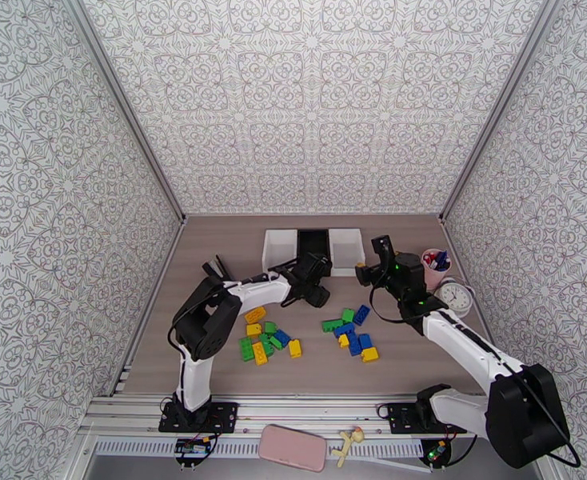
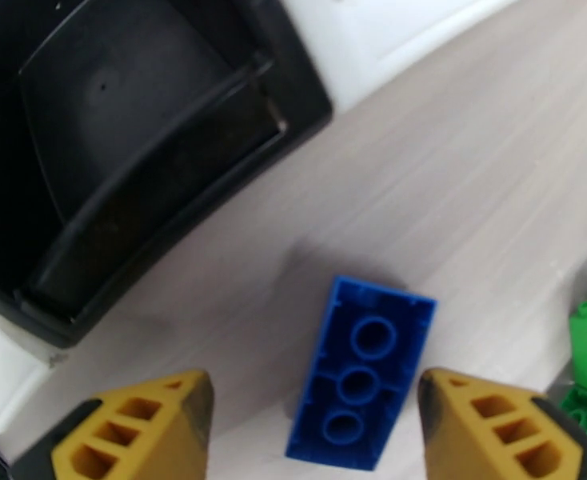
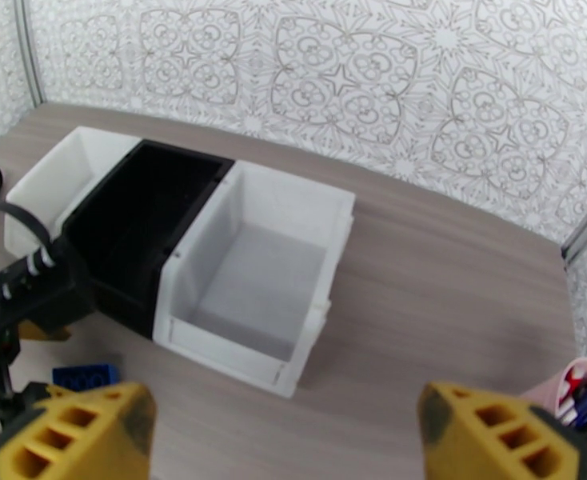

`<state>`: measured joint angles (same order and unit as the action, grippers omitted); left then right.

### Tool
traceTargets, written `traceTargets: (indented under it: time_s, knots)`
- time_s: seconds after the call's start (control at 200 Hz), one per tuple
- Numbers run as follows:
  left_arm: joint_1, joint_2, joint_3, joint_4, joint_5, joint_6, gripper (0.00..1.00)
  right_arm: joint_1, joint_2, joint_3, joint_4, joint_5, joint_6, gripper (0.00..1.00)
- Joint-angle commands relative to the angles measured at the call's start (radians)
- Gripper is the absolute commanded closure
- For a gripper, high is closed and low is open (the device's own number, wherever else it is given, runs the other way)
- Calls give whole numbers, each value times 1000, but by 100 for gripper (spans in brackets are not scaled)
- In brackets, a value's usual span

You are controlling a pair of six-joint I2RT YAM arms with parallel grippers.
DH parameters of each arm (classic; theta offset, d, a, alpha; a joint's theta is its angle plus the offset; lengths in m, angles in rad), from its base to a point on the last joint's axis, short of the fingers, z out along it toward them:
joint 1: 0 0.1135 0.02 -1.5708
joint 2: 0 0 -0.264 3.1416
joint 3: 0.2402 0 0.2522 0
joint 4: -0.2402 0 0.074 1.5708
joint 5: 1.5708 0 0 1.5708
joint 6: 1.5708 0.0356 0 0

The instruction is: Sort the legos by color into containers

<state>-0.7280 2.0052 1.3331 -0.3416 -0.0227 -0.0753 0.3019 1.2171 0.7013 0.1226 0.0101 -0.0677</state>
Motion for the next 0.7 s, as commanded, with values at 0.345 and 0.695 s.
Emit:
traceTargets:
  time_s: [0.345, 0.695]
  knots:
    - [-2, 32, 20, 3, 35, -9, 66, -3, 7, 2, -1, -22, 33, 10]
    - [2, -158, -153, 213, 29, -8, 67, -2, -7, 19, 22, -78, 84, 8]
